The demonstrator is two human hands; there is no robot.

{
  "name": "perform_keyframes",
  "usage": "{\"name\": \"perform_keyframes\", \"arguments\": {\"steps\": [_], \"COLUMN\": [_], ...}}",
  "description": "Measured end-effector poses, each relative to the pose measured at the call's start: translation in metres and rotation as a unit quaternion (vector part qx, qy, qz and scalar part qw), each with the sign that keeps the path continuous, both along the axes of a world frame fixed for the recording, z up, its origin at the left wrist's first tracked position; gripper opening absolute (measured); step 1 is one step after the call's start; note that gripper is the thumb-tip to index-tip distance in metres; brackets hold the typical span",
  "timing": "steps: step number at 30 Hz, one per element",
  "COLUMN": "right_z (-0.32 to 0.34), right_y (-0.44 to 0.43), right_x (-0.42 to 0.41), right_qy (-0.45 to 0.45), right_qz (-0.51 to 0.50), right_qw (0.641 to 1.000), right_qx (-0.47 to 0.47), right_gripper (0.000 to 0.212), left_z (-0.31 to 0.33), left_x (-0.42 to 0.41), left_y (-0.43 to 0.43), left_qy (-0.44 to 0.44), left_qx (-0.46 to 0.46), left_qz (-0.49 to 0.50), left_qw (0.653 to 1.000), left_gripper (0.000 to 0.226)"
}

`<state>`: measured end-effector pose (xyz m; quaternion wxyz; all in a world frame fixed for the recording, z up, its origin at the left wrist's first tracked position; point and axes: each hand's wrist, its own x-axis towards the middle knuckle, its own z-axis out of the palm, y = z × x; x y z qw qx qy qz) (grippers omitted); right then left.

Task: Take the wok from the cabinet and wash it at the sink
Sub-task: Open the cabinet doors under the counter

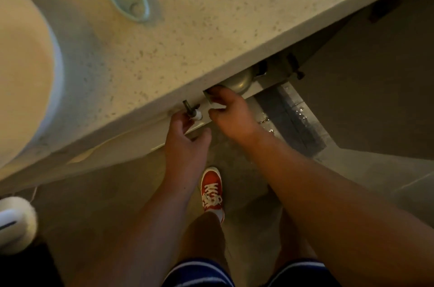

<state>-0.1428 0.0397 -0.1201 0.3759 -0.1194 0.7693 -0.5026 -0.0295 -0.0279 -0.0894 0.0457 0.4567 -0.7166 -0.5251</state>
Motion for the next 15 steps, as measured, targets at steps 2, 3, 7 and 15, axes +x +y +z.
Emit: {"name": "perform_keyframes", "arguments": {"steps": [2,3,7,15], "right_z": [-0.002,-0.003,-0.002,0.005], "right_y": [-0.003,-0.003,-0.003,0.009], "right_x": [-0.006,-0.009,-0.023,-0.028], "right_qy": [-0.005,-0.010,-0.047,-0.086], "right_qz": [0.029,0.036,0.049,0.175], "right_qw": [1.000,0.999,0.997,0.980], "right_qx": [-0.008,-0.011,-0.026,0.025], "right_gripper": [0.053,0.051,0.027,0.027], "left_z": [0.001,0.002,0.006,0.004], "left_x": [-0.005,-0.009,-0.021,-0.014], "left_y": [0.006,0.010,0.030,0.083], "left_qy": [0.010,0.013,0.019,0.038], "left_qx": [-0.004,-0.007,-0.026,0.001], "left_qz": [0.024,0.038,0.118,0.258], "left_qw": [1.000,0.999,0.993,0.966], "left_gripper": [0.039,0.037,0.032,0.049]}}
